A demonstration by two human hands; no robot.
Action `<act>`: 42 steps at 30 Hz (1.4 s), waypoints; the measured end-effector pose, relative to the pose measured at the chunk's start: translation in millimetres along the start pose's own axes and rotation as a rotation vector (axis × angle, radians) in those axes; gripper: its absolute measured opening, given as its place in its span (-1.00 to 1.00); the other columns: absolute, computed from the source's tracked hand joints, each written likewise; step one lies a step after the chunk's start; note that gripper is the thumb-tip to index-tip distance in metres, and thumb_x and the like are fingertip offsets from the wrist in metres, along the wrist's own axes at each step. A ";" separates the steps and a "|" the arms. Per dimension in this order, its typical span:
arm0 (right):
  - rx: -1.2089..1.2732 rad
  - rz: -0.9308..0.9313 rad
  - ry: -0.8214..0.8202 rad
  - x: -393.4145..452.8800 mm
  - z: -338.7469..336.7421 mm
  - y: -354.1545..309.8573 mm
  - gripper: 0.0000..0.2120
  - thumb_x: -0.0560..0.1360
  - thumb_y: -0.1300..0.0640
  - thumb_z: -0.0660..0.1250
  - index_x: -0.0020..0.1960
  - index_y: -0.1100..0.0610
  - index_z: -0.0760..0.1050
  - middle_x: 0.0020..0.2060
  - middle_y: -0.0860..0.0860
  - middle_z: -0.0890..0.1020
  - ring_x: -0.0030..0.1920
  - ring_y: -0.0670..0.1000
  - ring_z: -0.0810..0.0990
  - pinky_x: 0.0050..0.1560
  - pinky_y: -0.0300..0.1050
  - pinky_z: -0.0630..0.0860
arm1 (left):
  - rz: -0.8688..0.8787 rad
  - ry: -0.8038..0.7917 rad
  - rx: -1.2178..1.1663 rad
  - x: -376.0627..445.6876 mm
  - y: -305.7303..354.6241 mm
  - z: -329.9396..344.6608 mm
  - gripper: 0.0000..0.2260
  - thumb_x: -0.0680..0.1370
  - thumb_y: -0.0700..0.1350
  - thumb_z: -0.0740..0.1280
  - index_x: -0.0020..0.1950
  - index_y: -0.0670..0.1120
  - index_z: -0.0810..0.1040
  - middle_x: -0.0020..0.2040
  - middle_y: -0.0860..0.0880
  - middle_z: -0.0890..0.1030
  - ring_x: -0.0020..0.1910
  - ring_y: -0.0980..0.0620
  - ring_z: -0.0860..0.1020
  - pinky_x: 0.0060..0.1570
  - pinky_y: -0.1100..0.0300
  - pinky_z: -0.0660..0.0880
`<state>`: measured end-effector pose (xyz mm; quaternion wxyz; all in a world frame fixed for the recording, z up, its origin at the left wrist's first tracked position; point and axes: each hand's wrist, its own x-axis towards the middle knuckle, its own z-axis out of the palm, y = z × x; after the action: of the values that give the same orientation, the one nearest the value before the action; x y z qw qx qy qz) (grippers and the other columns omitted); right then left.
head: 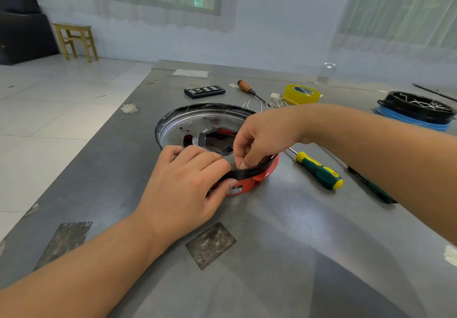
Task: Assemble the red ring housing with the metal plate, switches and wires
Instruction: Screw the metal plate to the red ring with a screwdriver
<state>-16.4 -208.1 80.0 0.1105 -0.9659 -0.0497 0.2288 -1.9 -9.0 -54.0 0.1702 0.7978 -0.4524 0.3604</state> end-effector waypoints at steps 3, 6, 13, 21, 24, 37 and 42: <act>-0.036 0.026 0.007 2.6 -1.4 -4.3 -0.89 0.52 0.08 0.46 -0.13 -0.12 0.66 -0.28 -0.29 0.66 -0.10 -0.20 0.59 -0.07 -0.25 0.44 | -0.027 -0.006 0.008 -0.1 0.3 0.8 -0.76 0.67 0.16 0.27 0.05 0.05 0.64 0.06 0.13 0.68 0.13 -0.03 0.63 0.13 -0.08 0.41; -0.041 0.042 0.013 5.0 -2.0 -6.3 -0.91 0.50 0.10 0.46 -0.10 -0.10 0.67 -0.11 -0.15 0.70 0.03 -0.08 0.63 0.11 -0.12 0.56 | -0.054 -0.013 0.010 0.2 -0.3 2.3 -0.72 0.66 0.18 0.27 0.10 0.03 0.66 0.10 0.10 0.68 0.17 -0.06 0.62 0.15 -0.07 0.41; 0.005 0.072 -0.024 8.1 -4.4 -3.1 -0.88 0.52 0.17 0.44 -0.10 -0.04 0.67 -0.06 0.00 0.74 0.04 0.03 0.70 -0.03 -0.16 0.57 | -0.156 -0.056 0.007 3.3 -1.4 3.2 -0.54 0.59 0.30 0.25 0.12 -0.07 0.65 0.09 0.00 0.68 0.27 -0.13 0.55 0.16 0.02 0.38; -0.015 0.082 0.034 6.3 -4.2 -4.4 -0.88 0.50 0.13 0.47 -0.16 -0.09 0.68 -0.08 -0.05 0.73 0.01 -0.02 0.69 -0.06 -0.19 0.55 | -0.153 -0.061 0.036 4.4 -2.2 4.6 -0.51 0.60 0.32 0.21 0.12 -0.06 0.65 0.04 -0.01 0.68 0.20 -0.13 0.59 0.18 0.00 0.37; -0.041 0.082 0.064 7.0 -4.8 -5.2 -0.88 0.49 0.06 0.49 -0.20 -0.13 0.67 -0.09 -0.09 0.71 0.01 -0.04 0.66 -0.08 -0.20 0.53 | -0.157 -0.048 0.034 4.4 -2.7 6.5 -0.51 0.59 0.33 0.22 0.15 -0.05 0.64 0.05 -0.01 0.68 0.21 -0.12 0.58 0.20 0.01 0.36; -0.007 0.093 0.035 8.3 -6.6 -7.4 -0.88 0.52 0.10 0.48 -0.14 -0.11 0.66 -0.03 -0.06 0.71 0.06 0.00 0.67 -0.01 -0.16 0.57 | -0.189 -0.021 0.006 4.9 -7.9 11.6 -0.42 0.57 0.38 0.24 0.23 -0.09 0.61 0.18 -0.06 0.65 0.38 -0.14 0.47 0.25 -0.06 0.44; 0.103 0.123 0.008 7.4 -4.0 -7.1 -0.88 0.53 0.24 0.43 -0.08 0.03 0.66 -0.13 0.02 0.73 -0.15 -0.03 0.71 -0.28 -0.26 0.56 | -0.455 -0.070 -0.042 3.8 -6.4 9.5 -0.23 0.46 0.53 0.27 0.47 0.03 0.41 0.52 -0.09 0.38 0.53 -0.27 0.24 0.40 -0.32 0.33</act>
<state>-8.3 -200.8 82.0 0.1462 -0.9611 0.0219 0.2334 8.8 -13.5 -57.3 0.2478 0.8876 -0.2738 0.2752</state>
